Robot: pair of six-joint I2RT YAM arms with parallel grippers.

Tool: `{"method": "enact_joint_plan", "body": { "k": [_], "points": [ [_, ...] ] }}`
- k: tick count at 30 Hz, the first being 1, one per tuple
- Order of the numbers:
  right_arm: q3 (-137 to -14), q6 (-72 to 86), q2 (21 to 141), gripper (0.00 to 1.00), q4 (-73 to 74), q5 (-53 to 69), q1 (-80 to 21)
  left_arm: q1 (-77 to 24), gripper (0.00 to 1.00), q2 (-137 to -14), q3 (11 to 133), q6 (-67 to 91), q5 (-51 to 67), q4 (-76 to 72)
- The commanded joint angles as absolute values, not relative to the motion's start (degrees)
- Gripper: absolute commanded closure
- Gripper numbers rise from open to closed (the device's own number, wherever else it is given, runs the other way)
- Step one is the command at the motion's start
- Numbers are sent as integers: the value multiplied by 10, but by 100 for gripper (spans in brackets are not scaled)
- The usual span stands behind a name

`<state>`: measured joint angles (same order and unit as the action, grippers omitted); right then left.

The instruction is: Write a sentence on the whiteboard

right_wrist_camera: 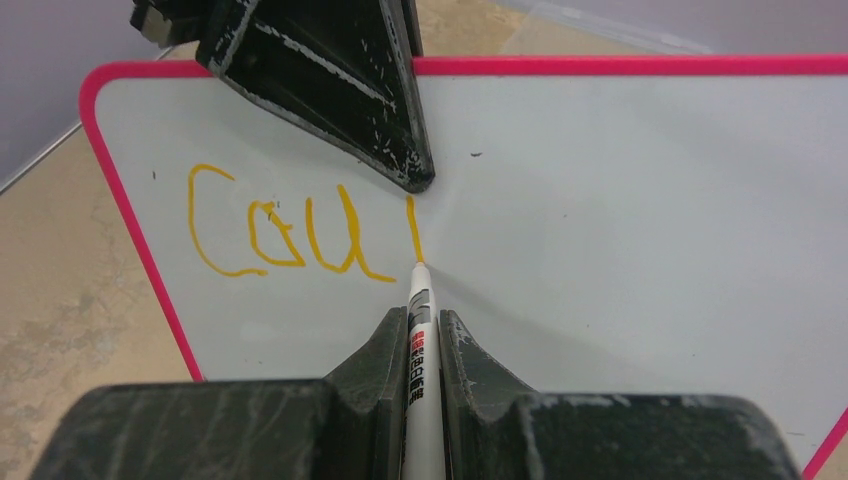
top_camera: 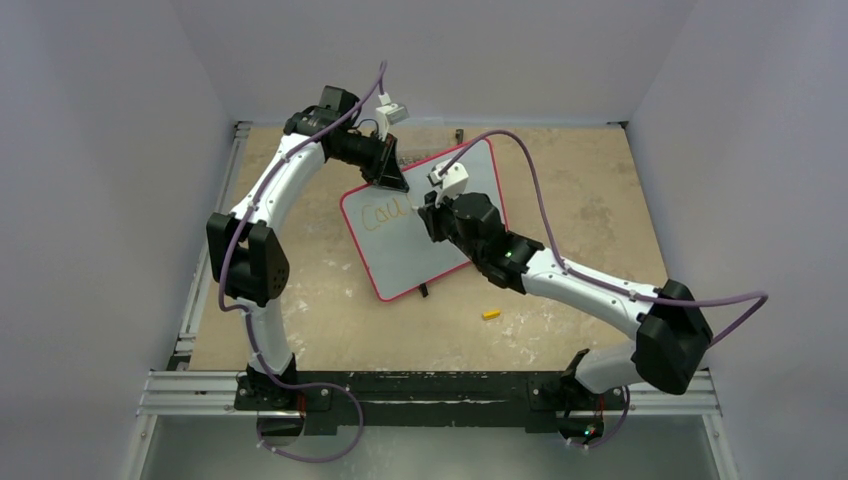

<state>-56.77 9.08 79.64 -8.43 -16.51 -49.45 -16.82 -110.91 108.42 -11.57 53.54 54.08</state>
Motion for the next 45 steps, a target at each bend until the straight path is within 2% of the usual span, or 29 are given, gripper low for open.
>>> {"method": "enact_joint_plan", "body": {
  "k": [1, 21, 29, 45],
  "points": [
    [-611, 68, 807, 100, -93, -175, -491, -182, 100, -1109, 1098, -144, 570, 548],
    [-646, 55, 800, 100, -66, -193, -473, -182, 100, -1106, 1097, -142, 573, 546],
    [-631, 89, 751, 100, -63, -179, -472, -183, 100, -1106, 1095, -139, 570, 541],
    [-614, 111, 761, 100, -77, -161, -426, -186, 100, -1106, 1093, -135, 566, 539]
  ]
}}
